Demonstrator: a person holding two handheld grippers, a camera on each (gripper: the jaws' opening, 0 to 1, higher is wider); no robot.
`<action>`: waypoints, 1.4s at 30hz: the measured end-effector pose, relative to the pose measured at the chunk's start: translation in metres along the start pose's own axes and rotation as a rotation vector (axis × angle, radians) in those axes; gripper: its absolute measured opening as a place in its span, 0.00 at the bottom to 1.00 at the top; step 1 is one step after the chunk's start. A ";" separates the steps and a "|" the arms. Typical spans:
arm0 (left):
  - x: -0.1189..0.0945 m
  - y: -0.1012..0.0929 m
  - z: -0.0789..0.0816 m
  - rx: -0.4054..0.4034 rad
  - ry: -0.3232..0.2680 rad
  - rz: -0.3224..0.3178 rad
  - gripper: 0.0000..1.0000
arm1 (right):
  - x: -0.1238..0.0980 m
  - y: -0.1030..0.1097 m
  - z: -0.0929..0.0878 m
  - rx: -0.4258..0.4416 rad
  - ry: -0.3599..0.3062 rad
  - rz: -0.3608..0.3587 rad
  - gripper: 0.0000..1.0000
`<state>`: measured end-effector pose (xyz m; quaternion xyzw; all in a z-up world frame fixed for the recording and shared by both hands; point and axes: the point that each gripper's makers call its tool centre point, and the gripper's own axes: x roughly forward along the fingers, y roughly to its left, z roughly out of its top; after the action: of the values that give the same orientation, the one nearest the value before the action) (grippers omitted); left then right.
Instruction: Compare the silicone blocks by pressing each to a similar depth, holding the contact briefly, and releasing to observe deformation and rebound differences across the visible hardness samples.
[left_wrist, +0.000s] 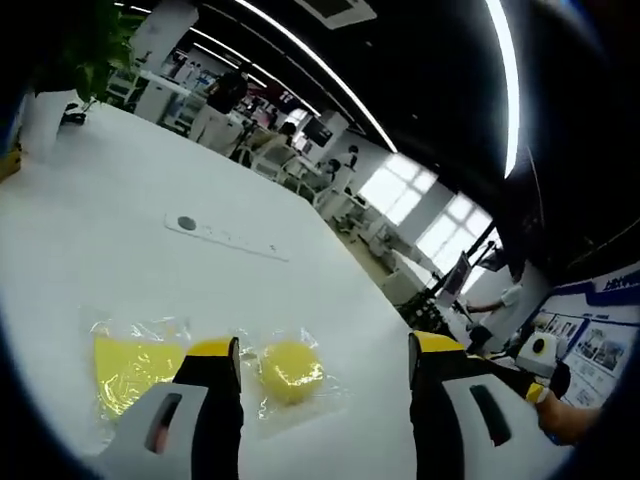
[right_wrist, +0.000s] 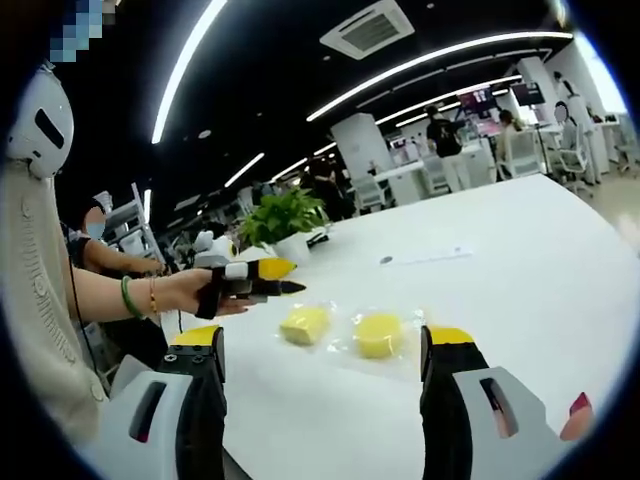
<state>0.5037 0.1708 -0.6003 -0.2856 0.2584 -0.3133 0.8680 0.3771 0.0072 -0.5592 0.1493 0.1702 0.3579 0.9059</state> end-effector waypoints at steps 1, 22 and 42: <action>0.003 0.003 -0.001 -0.009 0.002 0.003 0.67 | 0.000 -0.001 0.000 0.002 0.001 -0.002 0.74; 0.056 0.049 -0.039 -0.162 0.110 0.070 0.66 | 0.006 -0.017 -0.017 0.048 0.029 -0.007 0.73; 0.095 0.067 -0.052 -0.320 0.109 0.116 0.54 | 0.007 -0.030 -0.029 0.084 0.042 -0.025 0.72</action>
<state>0.5616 0.1307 -0.7067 -0.3875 0.3678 -0.2328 0.8126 0.3879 -0.0052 -0.5982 0.1774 0.2061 0.3421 0.8994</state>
